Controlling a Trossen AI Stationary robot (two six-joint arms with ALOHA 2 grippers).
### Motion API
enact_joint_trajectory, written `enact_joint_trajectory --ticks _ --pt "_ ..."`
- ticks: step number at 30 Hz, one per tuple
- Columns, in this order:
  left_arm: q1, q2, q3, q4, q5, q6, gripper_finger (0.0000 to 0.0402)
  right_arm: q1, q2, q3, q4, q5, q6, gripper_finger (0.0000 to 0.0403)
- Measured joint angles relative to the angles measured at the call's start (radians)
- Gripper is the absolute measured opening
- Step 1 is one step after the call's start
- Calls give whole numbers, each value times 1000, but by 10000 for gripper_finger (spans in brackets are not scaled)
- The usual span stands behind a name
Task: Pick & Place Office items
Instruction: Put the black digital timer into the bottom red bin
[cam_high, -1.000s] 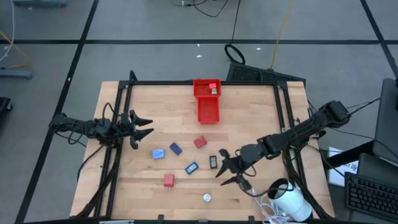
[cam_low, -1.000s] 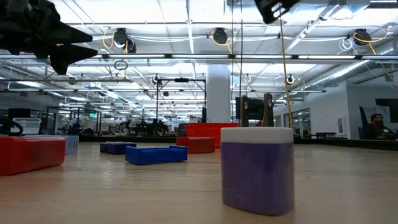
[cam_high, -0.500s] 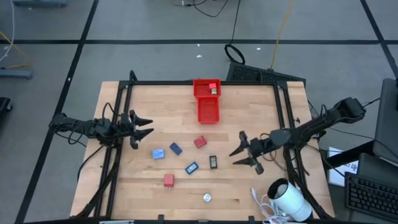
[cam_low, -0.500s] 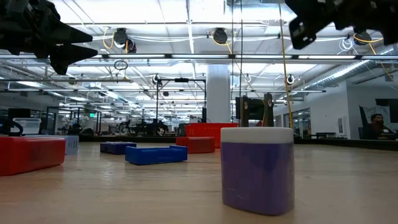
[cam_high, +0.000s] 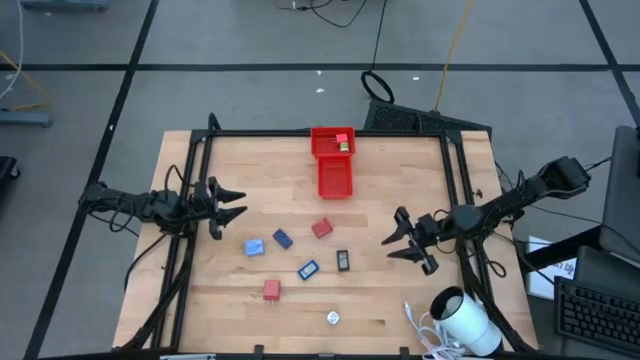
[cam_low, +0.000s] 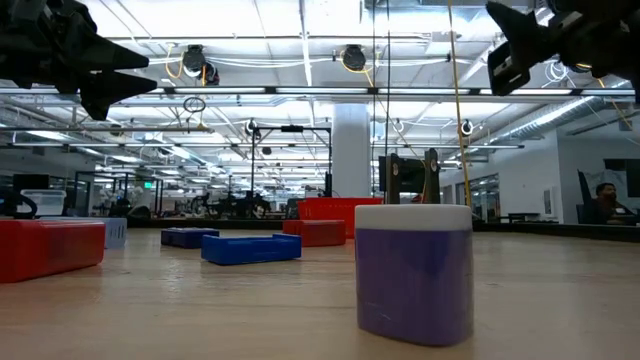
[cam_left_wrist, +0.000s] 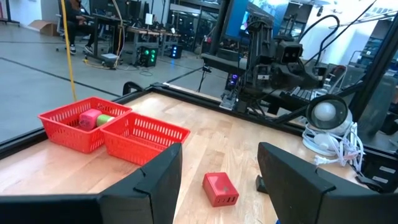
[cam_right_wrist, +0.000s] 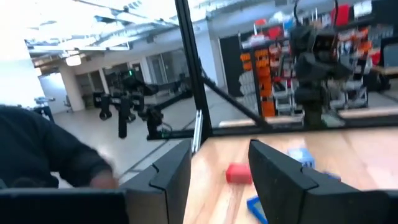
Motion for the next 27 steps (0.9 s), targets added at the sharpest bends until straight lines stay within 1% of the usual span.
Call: enact_joint_trajectory --ticks 6,8,13,17,18,22,23,27 --pt "0 0 0 0 0 0 214 0 6 0 -62 1 -8 149" --pt "0 0 0 0 0 0 214 0 20 0 -69 10 -42 150" --pt "0 0 0 0 0 0 214 -1 88 0 -72 129 -121 149" --pt "0 0 0 0 0 0 214 0 149 16 -82 140 -136 155" --pt "0 0 0 0 0 0 214 0 168 24 -82 158 -137 160" --pt "0 0 0 0 0 0 214 -1 259 91 -102 301 -155 195" --pt "0 0 0 0 0 0 214 -1 284 118 -123 318 -154 205" --pt "0 0 0 0 0 0 214 5 395 246 -286 315 -143 249"
